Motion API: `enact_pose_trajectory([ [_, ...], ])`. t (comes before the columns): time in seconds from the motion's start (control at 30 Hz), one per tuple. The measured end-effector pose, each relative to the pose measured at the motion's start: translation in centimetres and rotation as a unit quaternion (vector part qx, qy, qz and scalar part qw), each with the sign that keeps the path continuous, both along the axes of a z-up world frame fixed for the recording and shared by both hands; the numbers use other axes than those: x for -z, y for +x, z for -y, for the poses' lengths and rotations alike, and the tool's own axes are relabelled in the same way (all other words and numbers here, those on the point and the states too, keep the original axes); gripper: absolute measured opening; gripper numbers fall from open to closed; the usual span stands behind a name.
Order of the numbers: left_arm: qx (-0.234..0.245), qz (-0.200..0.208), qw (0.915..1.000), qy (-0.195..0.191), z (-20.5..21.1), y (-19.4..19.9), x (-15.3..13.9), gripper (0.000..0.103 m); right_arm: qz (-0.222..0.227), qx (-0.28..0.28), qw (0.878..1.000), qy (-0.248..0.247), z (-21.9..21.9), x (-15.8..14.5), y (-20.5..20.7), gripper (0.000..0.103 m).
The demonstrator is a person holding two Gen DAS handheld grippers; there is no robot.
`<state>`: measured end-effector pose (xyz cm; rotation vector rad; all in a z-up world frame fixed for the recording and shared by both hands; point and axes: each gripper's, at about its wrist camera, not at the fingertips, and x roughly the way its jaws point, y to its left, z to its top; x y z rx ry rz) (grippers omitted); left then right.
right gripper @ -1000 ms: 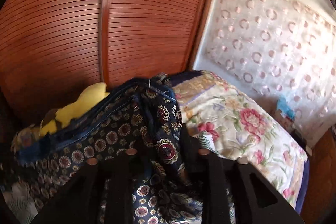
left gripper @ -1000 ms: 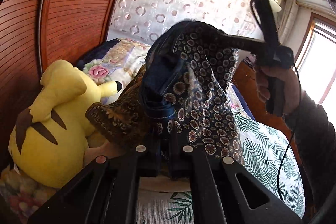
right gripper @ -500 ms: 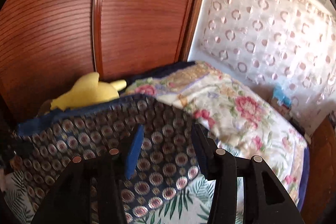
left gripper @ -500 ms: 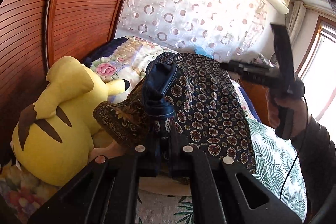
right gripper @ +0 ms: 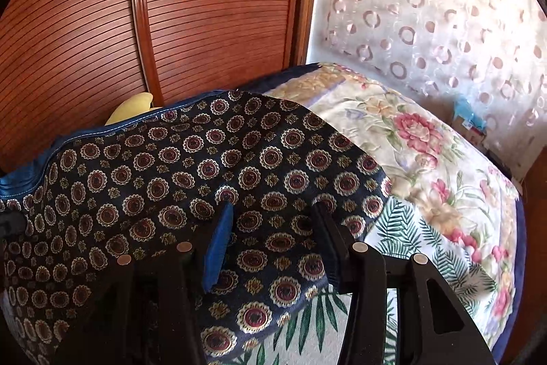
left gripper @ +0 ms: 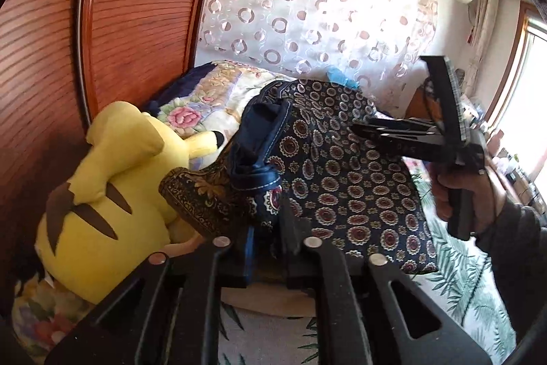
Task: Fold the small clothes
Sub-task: 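Carry the garment to the clothes stack and lower it on top, then open both tools and withdraw them from the stacked garment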
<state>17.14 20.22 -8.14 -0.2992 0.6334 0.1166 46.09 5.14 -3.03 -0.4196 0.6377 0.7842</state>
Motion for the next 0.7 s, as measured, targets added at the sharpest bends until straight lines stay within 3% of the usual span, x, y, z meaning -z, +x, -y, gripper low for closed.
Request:
enact_pose_trajectory([
  [0.07, -0.001, 0.002, 1.0, 0.006, 0.1, -0.2, -0.2, 0.021, 0.0, 0.006, 1.0, 0.01, 0.6, 0.1, -1.4, 0.049],
  [0.13, -0.001, 0.005, 0.9999, 0.012, 0.2, -0.6, -0.6, 0.035, 0.001, 0.011, 1.0, 0.023, 1.7, 0.7, -3.2, 0.049],
  [0.27, 0.002, 0.014, 0.9992, 0.039, 1.0, -1.5, -1.4, 0.051, 0.006, 0.018, 0.999, 0.038, 3.9, 0.2, -6.3, 0.049],
  [0.33, 0.002, 0.023, 0.9984, 0.052, 1.5, -2.2, -2.0, 0.08, 0.008, 0.021, 0.999, 0.045, 5.0, 0.1, -7.8, 0.05],
  [0.43, 0.002, 0.039, 0.9967, 0.072, 2.2, -3.3, -2.9, 0.09, 0.014, 0.028, 0.998, 0.052, 6.7, -0.4, -10.5, 0.049],
  [0.6, 0.006, 0.047, 0.9922, 0.115, 4.1, -4.5, -4.0, 0.091, 0.027, 0.039, 0.997, 0.065, 9.4, -1.3, -14.9, 0.05],
  [0.7, 0.022, 0.05, 0.9922, 0.112, 5.2, -5.3, -4.4, 0.091, 0.034, 0.049, 0.995, 0.074, 11.1, -1.7, -17.5, 0.05],
])
